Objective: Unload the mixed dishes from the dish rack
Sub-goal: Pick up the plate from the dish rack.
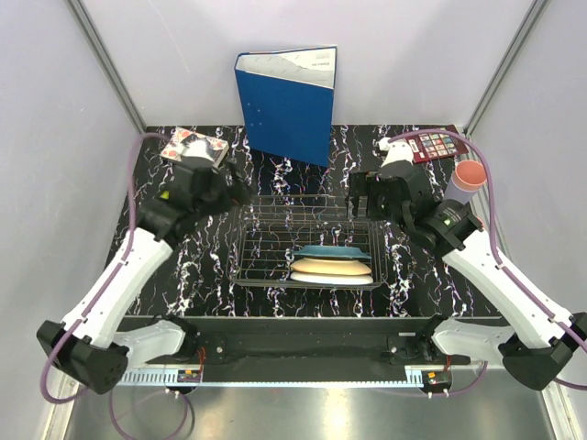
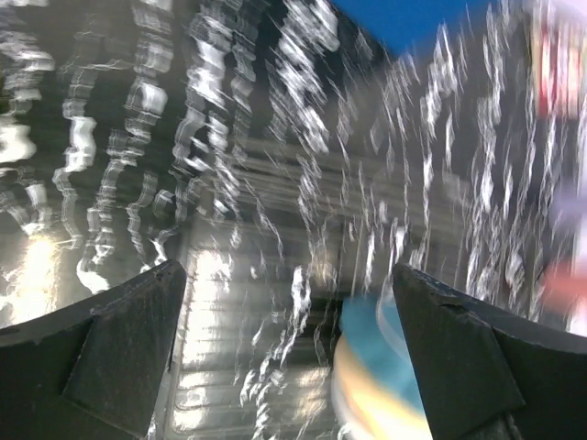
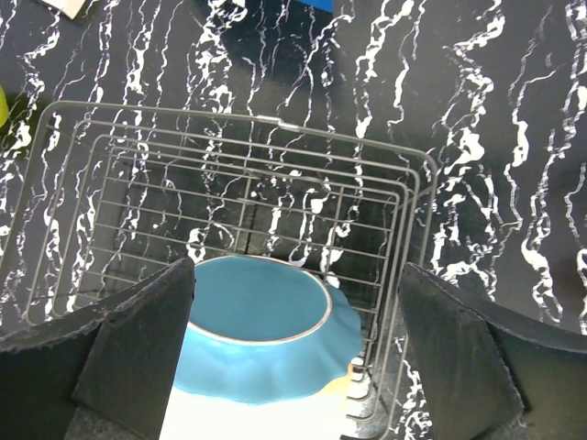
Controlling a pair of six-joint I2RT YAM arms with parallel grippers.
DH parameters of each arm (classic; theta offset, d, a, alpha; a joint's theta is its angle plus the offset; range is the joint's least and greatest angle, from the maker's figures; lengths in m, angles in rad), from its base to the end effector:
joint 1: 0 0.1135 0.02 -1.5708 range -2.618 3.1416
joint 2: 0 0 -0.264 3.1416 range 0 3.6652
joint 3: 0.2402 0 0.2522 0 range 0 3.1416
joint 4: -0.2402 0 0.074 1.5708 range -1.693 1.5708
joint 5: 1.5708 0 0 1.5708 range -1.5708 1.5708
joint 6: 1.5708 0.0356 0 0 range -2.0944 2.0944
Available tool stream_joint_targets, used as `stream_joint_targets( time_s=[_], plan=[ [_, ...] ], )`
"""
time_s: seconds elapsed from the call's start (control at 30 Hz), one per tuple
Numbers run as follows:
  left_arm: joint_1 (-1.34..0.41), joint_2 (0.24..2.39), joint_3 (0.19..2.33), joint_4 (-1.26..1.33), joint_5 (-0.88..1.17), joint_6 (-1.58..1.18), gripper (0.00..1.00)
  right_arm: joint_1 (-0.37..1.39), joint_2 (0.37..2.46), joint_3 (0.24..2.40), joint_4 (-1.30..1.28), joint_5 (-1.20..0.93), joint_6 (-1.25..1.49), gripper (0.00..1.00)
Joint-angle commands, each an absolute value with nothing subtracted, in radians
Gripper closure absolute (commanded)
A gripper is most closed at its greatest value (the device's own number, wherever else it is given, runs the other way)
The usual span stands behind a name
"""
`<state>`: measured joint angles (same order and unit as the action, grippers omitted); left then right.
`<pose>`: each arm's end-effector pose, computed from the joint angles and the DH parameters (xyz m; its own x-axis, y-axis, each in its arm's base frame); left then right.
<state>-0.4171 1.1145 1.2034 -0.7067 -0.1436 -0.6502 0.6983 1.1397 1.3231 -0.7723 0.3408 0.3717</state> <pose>0.2136 -0.0891 0.3687 -0.5997 -0.3896 -0.6990 -0.0863 0.8999 -0.4275 0.1831 0.1381 0.3973 -0.5391 -0.0056 -0.8422 -0.2117 0.9688 0.1290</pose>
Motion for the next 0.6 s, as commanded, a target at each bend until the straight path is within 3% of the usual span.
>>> stream_joint_targets(
  time_s=[0.0, 0.2, 0.47, 0.57],
  plan=[
    [-0.632, 1.088, 1.165, -0.568, -0.248, -0.416, 0.01, 0.701, 1.105, 1.339, -0.755, 0.382, 0.347, 0.0],
    [-0.716, 0.98, 0.939, -0.177, 0.184, -0.007, 0.01, 0.7, 1.063, 1.322, -0.762, 0.393, 0.385, 0.0],
    [-0.764, 0.974, 0.854, -0.028, 0.353, 0.37, 0.03, 0.701, 1.011, 1.27, -0.782, 0.43, 0.37, 0.0],
    [-0.788, 1.027, 0.853, -0.014, 0.384, 0.429, 0.1, 0.701, 1.005, 1.253, -0.787, 0.436, 0.373, 0.0]
  ],
)
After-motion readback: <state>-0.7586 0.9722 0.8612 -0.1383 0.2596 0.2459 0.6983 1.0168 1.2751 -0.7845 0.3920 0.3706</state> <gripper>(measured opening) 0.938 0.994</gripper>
